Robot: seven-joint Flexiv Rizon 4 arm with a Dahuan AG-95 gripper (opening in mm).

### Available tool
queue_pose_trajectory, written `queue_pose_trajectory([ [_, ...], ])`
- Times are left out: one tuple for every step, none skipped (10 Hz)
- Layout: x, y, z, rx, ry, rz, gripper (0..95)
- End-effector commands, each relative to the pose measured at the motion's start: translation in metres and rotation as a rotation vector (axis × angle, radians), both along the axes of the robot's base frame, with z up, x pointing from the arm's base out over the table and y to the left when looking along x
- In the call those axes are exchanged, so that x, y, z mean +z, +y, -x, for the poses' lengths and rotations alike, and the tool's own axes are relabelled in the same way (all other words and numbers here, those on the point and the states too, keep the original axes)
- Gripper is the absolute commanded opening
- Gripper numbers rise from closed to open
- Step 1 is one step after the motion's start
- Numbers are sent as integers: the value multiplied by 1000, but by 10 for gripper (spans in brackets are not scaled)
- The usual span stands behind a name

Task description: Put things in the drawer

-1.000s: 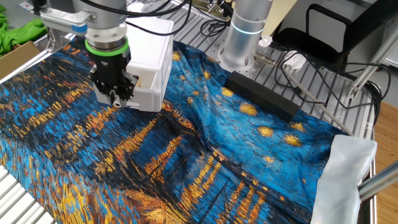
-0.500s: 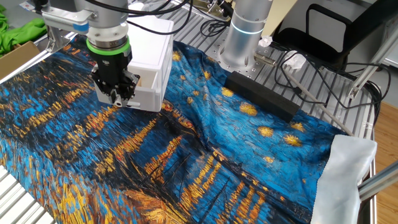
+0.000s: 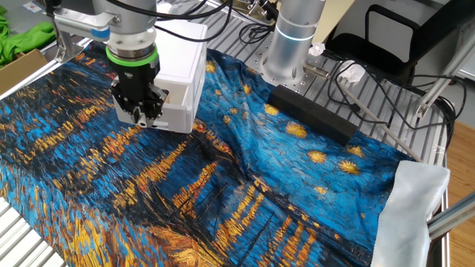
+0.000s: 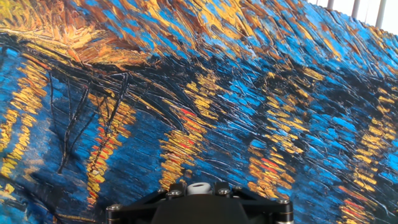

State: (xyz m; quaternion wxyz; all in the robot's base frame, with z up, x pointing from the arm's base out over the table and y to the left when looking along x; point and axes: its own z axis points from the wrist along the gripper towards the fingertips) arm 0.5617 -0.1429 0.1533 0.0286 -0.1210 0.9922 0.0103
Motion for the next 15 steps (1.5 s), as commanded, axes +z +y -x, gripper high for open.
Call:
queue_pose_trajectory([
  [-1,1,-1,0,3,1,0],
  [-1,1,-1,0,2,2,0],
  [-1,1,-1,0,5,3,0],
  [-2,1,-1,-4,6,3,0],
  [-1,1,-1,0,10,4,0],
  [-1,1,-1,0,8,3,0],
  [-2,1,-1,0,10,10,0],
  [-2,1,-1,-2,17,12,0],
  [-2,1,-1,-3,17,10,0],
  [-2,1,-1,-5,15,11,0],
  [-2,1,-1,-12,13,7,0],
  [-2,1,-1,-12,13,7,0],
  [-2,1,-1,-14,13,7,0],
  [-2,1,-1,-15,13,12,0],
  [-2,1,-1,-17,14,13,0],
])
